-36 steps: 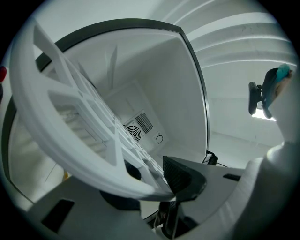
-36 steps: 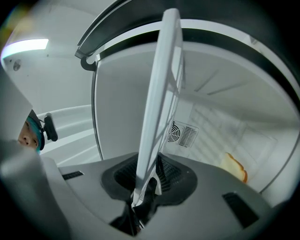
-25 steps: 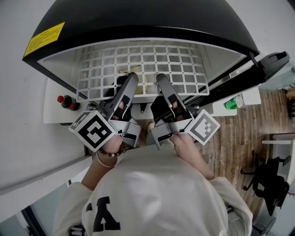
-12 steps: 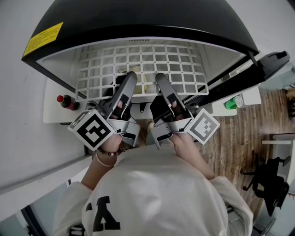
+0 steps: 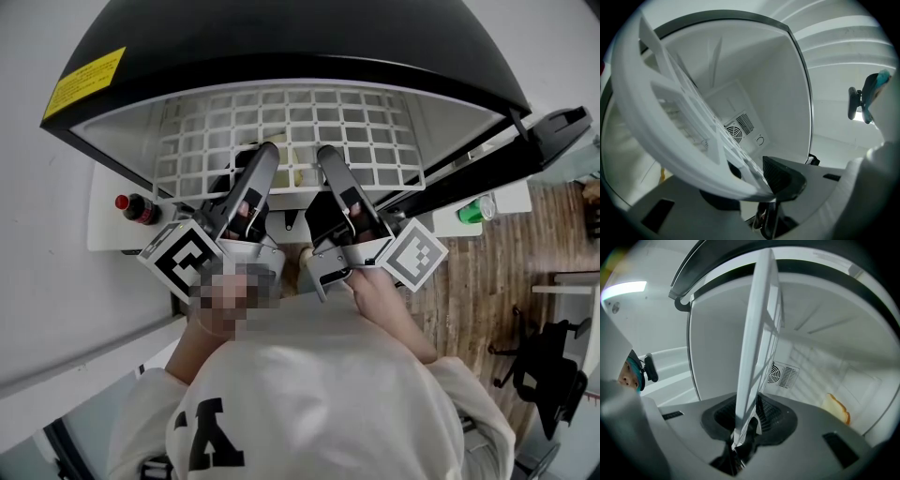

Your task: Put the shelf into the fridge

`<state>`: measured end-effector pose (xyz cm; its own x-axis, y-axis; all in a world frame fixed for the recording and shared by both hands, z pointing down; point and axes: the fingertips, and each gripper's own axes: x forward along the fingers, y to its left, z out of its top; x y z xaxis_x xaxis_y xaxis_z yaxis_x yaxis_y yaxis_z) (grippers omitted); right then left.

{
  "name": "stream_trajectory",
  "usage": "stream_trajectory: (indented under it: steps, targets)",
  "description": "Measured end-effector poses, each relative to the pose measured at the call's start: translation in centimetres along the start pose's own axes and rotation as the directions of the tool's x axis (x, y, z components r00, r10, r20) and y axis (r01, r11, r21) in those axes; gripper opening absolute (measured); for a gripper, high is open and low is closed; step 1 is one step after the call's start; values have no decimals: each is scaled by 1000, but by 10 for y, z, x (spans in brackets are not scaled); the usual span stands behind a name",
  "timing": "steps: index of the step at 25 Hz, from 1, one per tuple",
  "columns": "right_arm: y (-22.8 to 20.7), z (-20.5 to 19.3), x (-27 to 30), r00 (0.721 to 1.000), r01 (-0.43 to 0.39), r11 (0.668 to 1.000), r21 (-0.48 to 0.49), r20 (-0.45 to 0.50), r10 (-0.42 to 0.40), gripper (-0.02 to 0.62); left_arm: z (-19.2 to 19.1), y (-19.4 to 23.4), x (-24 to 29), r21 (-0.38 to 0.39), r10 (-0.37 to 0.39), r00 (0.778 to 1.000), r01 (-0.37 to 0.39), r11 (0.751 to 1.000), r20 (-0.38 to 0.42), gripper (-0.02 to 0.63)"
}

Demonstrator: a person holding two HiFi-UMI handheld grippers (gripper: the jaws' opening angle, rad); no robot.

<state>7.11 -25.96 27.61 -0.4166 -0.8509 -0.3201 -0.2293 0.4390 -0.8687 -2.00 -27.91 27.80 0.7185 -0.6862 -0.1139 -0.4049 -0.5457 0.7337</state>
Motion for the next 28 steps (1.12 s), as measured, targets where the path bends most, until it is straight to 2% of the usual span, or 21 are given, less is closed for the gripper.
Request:
stream_trajectory:
  steps: [18,28]
  targets:
    - [-5,4,8,1000,-8,1000,19,11,8,80,4,4,9,-14,-20,1000,20,1000,2,135]
    - [-5,5,8,1000,-4,1000,24,16,4,80,2,4,11,-65,-35,999,35,997,11,135]
